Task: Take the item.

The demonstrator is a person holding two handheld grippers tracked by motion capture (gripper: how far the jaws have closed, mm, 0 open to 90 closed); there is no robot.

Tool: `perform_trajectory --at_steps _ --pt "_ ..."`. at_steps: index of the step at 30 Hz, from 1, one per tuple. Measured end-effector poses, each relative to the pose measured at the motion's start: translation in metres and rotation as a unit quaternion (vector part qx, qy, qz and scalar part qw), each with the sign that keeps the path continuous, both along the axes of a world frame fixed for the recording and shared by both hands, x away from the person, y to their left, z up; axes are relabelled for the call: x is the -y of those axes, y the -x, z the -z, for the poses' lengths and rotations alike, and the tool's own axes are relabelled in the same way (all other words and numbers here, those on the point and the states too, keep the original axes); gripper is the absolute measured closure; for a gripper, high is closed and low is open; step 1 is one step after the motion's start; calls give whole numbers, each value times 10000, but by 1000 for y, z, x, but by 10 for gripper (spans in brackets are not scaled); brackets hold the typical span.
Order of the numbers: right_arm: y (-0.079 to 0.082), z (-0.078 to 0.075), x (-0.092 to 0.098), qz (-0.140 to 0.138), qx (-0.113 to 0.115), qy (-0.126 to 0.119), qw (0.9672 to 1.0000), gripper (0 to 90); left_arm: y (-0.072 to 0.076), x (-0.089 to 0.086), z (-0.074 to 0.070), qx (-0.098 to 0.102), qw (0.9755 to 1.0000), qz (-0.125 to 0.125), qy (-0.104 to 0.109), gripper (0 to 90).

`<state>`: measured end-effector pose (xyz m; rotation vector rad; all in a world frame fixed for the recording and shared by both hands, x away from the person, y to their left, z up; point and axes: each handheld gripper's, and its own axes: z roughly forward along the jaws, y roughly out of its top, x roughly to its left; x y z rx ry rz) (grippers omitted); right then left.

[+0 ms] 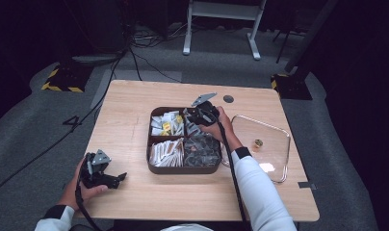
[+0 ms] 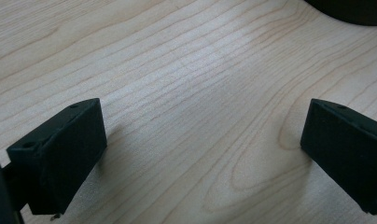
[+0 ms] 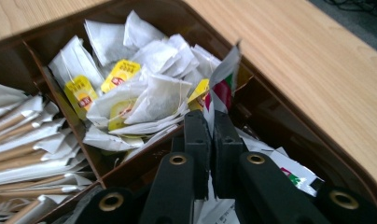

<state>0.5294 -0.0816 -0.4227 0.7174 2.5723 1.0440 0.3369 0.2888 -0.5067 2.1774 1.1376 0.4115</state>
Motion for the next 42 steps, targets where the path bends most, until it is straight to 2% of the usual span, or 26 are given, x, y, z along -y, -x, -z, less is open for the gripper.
perform_trajectory --at_steps 2,5,14,35,42 --pt "1 -4 4 5 -6 -161 9999 892 0 0 0 -11 10000 -2 11 5" --pt "4 -5 3 -59 31 -76 9999 900 0 0 0 -8 10000 -10 8 5" --pt "11 -7 7 -94 70 -150 9998 900 0 0 0 0 10000 -16 2 5" --pt "37 -31 42 -92 345 -595 9976 900 0 0 0 0 10000 -17 2 5" --pt "49 -34 56 -101 390 -770 9962 900 0 0 0 -1 10000 -16 3 5"
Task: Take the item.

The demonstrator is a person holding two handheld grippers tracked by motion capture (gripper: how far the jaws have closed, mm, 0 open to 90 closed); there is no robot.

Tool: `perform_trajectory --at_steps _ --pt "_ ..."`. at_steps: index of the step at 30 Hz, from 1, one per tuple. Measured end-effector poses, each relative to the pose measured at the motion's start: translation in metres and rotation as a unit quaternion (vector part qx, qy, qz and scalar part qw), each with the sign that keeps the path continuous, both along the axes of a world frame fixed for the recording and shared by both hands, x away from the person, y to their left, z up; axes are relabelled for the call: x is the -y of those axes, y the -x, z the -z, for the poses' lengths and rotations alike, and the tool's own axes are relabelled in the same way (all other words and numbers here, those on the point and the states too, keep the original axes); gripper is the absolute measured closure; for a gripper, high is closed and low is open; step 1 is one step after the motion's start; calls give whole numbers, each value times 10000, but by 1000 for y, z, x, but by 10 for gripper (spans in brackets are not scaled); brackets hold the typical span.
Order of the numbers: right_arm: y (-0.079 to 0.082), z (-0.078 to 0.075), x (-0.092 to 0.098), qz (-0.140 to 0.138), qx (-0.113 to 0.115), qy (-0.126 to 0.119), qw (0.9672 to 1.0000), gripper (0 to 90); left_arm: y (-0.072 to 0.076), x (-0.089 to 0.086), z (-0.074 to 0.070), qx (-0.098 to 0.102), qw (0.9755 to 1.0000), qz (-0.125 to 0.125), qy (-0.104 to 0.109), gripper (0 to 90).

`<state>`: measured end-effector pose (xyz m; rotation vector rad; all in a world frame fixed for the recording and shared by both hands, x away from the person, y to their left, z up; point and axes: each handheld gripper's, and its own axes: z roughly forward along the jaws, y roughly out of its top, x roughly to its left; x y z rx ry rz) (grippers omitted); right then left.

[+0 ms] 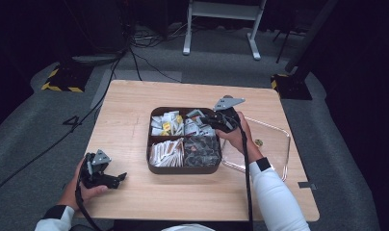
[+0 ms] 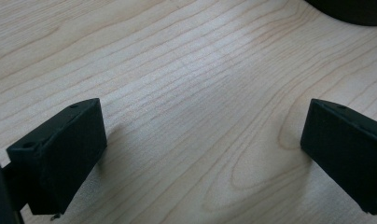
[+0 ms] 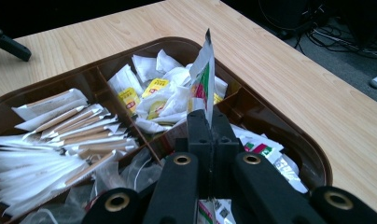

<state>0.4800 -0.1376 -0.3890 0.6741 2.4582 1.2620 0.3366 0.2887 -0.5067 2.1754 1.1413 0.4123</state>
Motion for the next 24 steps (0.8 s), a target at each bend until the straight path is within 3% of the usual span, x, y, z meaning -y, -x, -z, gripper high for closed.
perform_trajectory --at_steps 8,24 --pt "11 0 14 -6 24 -143 9999 900 0 0 0 0 10000 0 -1 5" --pt "48 -7 28 -353 201 -179 9990 900 0 0 0 -14 10000 3 10 4"
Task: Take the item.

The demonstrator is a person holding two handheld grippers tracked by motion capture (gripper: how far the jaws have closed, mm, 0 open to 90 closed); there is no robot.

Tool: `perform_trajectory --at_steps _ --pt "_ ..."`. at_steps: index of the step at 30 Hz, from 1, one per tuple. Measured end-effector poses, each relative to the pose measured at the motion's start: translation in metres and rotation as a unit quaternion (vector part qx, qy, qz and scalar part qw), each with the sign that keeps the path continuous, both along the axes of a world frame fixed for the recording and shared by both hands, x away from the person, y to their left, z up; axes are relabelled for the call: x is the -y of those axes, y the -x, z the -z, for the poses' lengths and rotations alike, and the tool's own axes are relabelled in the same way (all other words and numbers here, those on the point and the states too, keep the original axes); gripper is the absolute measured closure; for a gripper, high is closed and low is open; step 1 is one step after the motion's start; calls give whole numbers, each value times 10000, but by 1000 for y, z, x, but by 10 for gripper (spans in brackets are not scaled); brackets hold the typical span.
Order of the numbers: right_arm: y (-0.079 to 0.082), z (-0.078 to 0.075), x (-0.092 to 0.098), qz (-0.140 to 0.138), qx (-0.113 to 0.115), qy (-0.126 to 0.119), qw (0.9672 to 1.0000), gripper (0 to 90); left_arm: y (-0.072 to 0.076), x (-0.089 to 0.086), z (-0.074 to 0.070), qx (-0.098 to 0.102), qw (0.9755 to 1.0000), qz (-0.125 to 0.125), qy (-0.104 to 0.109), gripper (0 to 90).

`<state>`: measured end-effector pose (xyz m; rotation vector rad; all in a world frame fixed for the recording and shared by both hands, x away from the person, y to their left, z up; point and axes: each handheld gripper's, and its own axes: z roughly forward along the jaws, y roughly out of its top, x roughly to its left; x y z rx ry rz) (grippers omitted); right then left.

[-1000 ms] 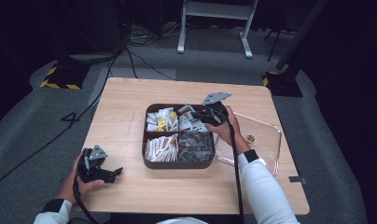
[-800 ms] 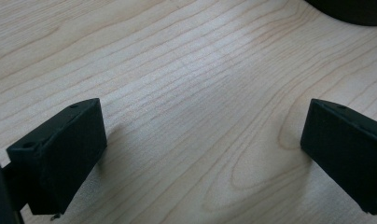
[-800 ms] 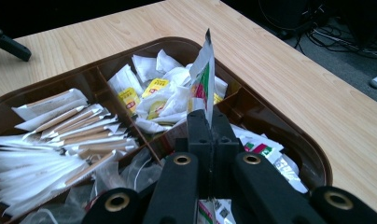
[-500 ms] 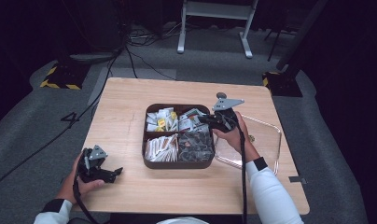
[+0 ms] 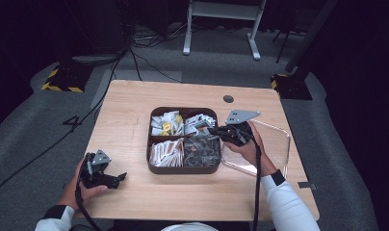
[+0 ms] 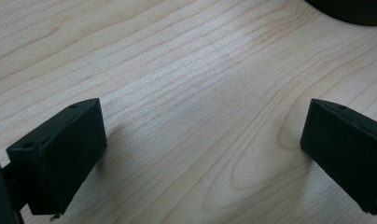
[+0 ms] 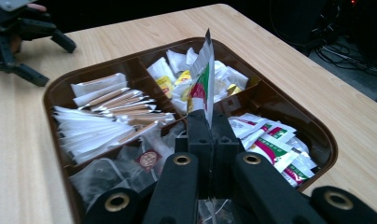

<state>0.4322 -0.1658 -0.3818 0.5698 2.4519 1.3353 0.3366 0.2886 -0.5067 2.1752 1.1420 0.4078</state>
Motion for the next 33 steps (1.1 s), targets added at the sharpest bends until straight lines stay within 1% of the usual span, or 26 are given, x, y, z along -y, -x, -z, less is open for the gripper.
perform_trajectory --at_steps 11,18,22,30,32,33 --pt "23 -5 6 -189 41 -26 9998 900 0 0 0 2 10000 -4 0 4" --pt "36 -5 4 -349 23 13 9994 900 0 0 0 11 10000 -2 -9 5" --pt "45 -5 3 -491 13 16 9988 900 0 0 0 11 10000 -2 -8 5" --pt "62 2 -4 -735 -36 171 9971 900 0 0 0 15 10000 -8 -8 5" --pt "65 3 -5 -779 -49 165 9968 900 0 0 0 6 10000 -13 -6 5" --pt "67 3 -6 -792 -24 189 9967 900 0 0 0 6 10000 -14 -8 5"
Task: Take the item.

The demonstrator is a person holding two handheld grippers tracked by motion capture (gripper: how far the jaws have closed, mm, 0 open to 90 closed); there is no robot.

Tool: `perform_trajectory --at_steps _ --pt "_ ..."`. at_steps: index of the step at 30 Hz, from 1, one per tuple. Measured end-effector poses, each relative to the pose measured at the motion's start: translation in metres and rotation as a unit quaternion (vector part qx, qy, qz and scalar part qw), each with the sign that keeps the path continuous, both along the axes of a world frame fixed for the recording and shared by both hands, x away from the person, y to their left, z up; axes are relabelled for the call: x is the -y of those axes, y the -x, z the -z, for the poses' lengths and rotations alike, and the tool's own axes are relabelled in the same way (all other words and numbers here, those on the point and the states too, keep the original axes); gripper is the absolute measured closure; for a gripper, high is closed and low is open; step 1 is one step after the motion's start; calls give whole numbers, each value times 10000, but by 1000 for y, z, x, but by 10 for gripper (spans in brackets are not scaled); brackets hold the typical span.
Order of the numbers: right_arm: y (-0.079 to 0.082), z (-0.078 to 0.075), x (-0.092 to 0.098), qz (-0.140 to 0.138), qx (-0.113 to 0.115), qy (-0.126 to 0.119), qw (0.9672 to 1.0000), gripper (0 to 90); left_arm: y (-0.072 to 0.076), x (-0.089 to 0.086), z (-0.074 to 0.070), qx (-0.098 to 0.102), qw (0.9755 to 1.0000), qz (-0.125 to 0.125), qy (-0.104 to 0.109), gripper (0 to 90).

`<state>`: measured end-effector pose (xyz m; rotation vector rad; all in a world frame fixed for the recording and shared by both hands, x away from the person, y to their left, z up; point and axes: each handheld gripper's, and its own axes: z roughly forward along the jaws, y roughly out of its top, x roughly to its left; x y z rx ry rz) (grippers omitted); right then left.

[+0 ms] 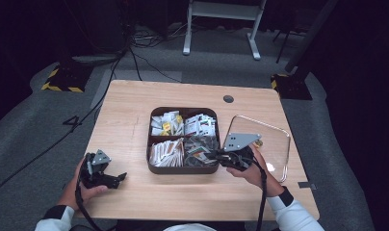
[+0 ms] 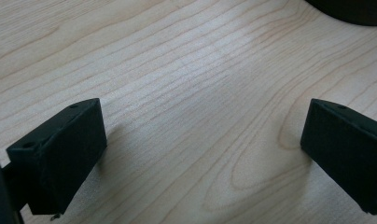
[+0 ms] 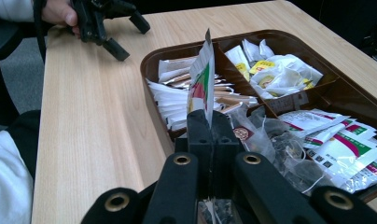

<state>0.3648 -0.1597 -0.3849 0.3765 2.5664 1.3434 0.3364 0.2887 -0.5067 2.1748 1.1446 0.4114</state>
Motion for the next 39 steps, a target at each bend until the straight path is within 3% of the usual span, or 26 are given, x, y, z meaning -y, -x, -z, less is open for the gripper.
perform_trajectory --at_steps 18,26,39 --pt "28 19 -20 -531 -183 371 9977 900 0 0 0 3 10000 -8 -7 5" --pt "37 35 -35 -779 -330 666 9942 900 0 0 0 3 10000 -9 -6 5" --pt "45 55 -54 -1065 -652 943 9877 899 0 0 0 4 10000 -8 -6 4"
